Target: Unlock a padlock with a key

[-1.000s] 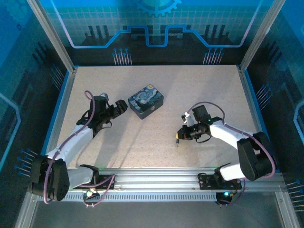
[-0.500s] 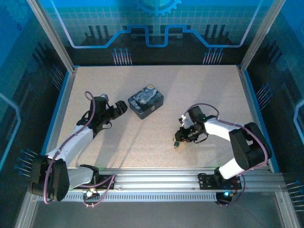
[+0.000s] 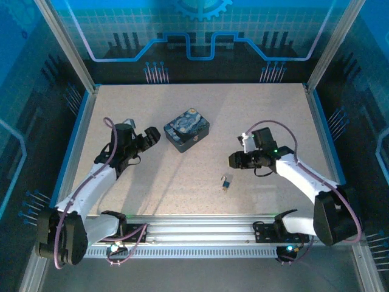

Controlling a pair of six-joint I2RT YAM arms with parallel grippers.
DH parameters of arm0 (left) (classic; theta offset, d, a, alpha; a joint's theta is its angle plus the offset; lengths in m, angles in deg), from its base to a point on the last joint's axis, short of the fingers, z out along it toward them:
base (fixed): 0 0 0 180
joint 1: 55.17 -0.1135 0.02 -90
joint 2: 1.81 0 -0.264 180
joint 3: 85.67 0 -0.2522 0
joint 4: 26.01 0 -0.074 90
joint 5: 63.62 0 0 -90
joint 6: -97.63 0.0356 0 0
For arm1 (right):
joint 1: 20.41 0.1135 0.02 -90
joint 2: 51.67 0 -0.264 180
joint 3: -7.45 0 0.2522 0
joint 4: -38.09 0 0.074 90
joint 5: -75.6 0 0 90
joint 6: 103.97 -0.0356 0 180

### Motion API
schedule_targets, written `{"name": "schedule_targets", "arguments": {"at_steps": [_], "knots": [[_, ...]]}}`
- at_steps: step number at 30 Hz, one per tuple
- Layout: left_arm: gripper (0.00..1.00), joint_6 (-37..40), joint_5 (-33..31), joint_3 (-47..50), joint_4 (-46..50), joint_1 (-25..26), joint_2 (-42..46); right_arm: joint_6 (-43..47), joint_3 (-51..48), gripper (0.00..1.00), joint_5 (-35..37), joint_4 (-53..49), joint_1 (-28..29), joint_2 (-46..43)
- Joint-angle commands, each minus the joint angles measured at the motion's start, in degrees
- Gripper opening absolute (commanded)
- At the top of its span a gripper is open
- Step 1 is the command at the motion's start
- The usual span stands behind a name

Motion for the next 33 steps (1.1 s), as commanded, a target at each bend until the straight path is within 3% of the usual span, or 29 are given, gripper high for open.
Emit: {"name": "schedule_targets", "arguments": {"at_steps": [1, 9, 16, 19, 23, 30, 33], "knots": [[0.99, 2.1, -3.7, -2.0, 2.1, -0.8, 3.3, 2.9, 2.1, 0.41, 2.9, -0.4, -3.0, -3.3], [0.99, 4.7, -15.3, -0.7, 0.8, -1.4, 9.2, 6.8, 0.0, 0.61, 10.9, 9.9, -10.2, -11.6], [0.99, 11.6, -28.9, 2.2, -4.3, -1.7, 9.8, 9.1, -7.6, 1.0, 20.8, 24.6, -16.4, -12.1], [0.99, 16.1, -31.9, 4.4, -9.0, -1.7, 8.3, 11.3, -10.5, 1.0, 22.7, 31.4, -17.2, -9.4], [0.99, 24.1, -30.4, 5.7, -13.7, -1.7, 3.8, 14.3, -11.6, 1.0, 24.1, 36.4, -17.4, -3.2], [0.99, 28.6, -27.9, 11.7, -28.5, -1.8, -2.1, 13.7, -16.7, 1.0, 22.8, 54.7, -17.7, 5.0], [0.99, 30.6, -26.3, 13.3, -33.2, -1.8, -5.0, 15.5, -16.5, 1.0, 22.1, 56.6, -17.7, 6.3]]}}
